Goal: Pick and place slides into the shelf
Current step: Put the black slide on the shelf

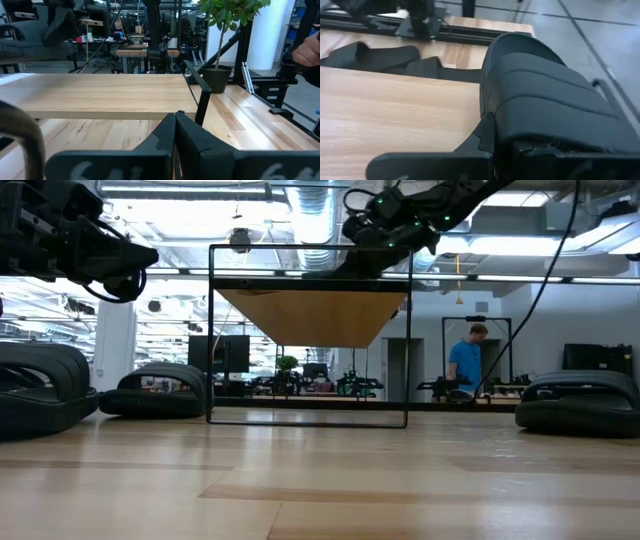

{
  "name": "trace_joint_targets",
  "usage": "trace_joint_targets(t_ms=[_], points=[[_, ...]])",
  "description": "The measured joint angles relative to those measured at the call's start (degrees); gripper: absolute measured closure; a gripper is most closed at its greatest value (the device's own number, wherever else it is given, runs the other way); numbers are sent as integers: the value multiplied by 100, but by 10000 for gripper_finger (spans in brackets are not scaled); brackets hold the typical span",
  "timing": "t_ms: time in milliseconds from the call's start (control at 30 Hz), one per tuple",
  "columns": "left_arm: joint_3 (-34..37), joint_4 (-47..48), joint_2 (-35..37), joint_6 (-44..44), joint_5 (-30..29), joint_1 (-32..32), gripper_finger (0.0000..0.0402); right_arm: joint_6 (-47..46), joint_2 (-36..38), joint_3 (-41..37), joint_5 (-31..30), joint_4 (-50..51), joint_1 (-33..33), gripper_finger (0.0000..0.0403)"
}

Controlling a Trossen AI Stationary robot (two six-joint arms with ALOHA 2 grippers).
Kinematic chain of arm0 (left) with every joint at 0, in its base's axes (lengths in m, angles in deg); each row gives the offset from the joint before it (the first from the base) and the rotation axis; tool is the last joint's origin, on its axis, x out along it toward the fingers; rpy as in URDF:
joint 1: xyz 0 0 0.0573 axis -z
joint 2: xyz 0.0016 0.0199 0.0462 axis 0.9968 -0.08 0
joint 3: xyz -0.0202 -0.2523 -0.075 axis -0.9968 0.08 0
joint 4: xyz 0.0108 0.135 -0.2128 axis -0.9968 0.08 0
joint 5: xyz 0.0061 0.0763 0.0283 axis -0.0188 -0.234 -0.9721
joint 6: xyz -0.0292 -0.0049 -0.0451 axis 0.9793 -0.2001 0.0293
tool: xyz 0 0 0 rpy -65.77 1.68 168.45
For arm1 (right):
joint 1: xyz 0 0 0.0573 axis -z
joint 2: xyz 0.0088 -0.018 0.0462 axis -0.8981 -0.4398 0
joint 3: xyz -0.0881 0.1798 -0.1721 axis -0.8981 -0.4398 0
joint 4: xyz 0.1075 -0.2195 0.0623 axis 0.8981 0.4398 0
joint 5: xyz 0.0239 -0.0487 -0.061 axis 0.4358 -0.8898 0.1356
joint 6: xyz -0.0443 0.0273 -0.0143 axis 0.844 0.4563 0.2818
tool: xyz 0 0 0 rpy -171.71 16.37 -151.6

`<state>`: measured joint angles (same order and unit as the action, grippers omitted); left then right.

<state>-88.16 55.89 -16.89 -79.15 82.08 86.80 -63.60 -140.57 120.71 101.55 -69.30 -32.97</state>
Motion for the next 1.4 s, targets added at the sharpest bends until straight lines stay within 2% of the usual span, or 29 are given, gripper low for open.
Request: trace_joint_targets(t_ms=[367,1400], points=[[0,0,2,7,-2,0,401,277,-452,545,54,271,47,403],[0,0,0,9,-2,-1,401,874,-437,549,57,214,166,403]])
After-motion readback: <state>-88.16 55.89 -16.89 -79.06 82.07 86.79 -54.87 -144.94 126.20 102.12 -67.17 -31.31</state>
